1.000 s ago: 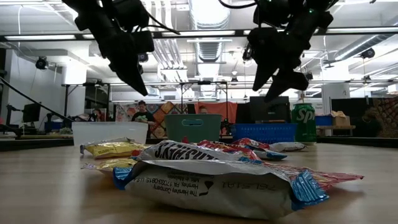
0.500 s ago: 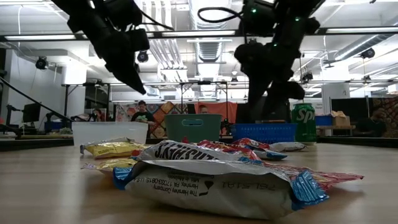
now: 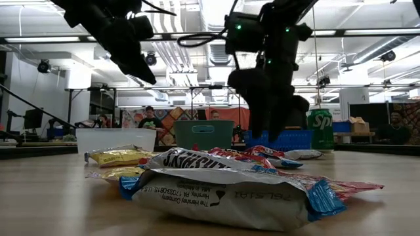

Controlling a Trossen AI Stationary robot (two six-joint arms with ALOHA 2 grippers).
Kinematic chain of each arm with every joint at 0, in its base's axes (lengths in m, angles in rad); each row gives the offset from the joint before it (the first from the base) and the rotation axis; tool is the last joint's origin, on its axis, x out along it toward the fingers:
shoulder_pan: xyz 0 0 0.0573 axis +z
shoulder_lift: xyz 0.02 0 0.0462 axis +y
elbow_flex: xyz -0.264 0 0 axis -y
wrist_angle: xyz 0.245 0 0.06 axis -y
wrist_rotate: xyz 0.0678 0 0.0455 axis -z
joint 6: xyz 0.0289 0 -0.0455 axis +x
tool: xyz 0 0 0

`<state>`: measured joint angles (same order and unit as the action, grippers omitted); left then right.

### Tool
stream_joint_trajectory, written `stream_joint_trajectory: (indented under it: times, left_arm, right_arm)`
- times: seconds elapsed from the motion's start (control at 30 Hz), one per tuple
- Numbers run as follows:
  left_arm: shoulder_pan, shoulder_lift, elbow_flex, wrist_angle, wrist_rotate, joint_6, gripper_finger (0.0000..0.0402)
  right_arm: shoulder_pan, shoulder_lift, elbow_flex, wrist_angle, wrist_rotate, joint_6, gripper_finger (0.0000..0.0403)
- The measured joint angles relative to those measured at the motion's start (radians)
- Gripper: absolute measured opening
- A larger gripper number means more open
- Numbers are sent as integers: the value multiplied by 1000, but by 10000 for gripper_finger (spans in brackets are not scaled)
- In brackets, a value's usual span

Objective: Sort candy
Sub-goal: Put the red candy into the blue bin

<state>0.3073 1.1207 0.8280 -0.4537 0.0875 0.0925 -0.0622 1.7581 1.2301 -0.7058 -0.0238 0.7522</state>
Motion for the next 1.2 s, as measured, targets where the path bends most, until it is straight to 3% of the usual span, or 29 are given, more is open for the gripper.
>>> stream_joint_trajectory:
  times: [0.27, 0.83, 1.2]
  left_arm:
    - [0, -1, 0, 0, 0, -11, 107]
    - [0, -1, 0, 55, -1, -15, 107]
    - [0, 4, 0, 59, -1, -29, 107]
  right_arm:
    - [1, 53, 6, 3, 56, -3, 181]
    - [-1, 49, 5, 7, 48, -106, 16]
    - [-1, -118, 5, 3, -24, -205, 9]
